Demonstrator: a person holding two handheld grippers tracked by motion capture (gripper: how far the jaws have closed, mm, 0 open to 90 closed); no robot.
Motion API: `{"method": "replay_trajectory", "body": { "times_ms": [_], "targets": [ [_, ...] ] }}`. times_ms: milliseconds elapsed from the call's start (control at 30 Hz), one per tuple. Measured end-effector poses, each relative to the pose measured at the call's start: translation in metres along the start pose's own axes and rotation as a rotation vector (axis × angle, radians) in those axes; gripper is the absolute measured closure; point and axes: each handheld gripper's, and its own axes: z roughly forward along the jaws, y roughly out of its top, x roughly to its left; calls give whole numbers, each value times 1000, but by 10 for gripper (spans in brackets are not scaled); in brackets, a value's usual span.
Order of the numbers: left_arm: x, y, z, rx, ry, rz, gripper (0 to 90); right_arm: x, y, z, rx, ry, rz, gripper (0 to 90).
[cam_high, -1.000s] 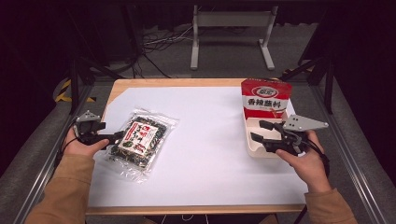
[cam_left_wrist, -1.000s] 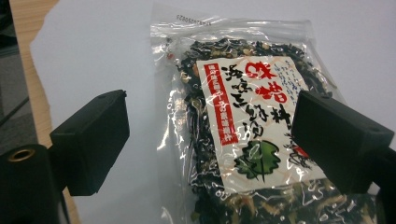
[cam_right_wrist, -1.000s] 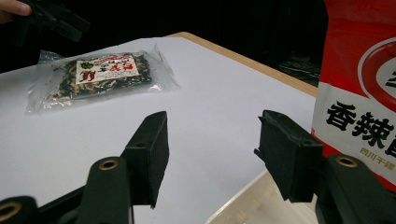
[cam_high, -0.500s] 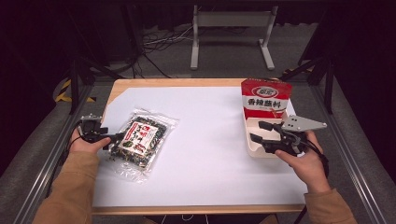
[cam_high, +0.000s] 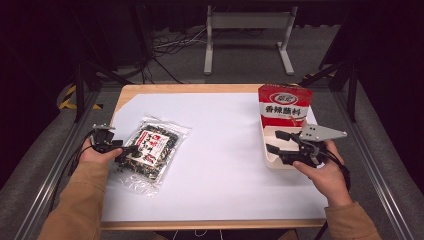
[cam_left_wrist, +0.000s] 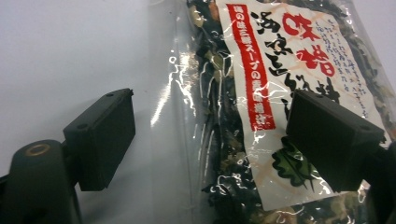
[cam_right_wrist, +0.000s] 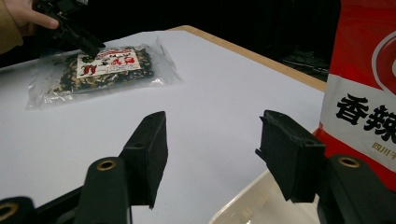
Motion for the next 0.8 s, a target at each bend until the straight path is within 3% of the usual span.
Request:
{"method": "replay_trajectory", "body": {
  "times_ms": [67,267,333,467,533,733,800],
  "targets": [
    [0,0,1,7,-26,-9,182,0,0,0,-1,0,0,412],
    [-4,0,1,16,-28,-9,222,1,0,0,-1,2,-1,408],
    [-3,-2,0,11,-36,-3,281,1,0,0,-1,2,-1,408],
    [-6,-7,1,-25,-65,-36,458,1,0,1,-2,5,-1,406],
    [-8,-8,1,-27,-72,-60,600,1,0,1,-1,5,0,406],
    [-10,-8,-2,-15,-53,-83,718,3,1,3,-3,11,-1,406],
    [-12,-7,-4,-8,-36,-73,749,2,1,3,0,11,-3,407]
  ]
}}
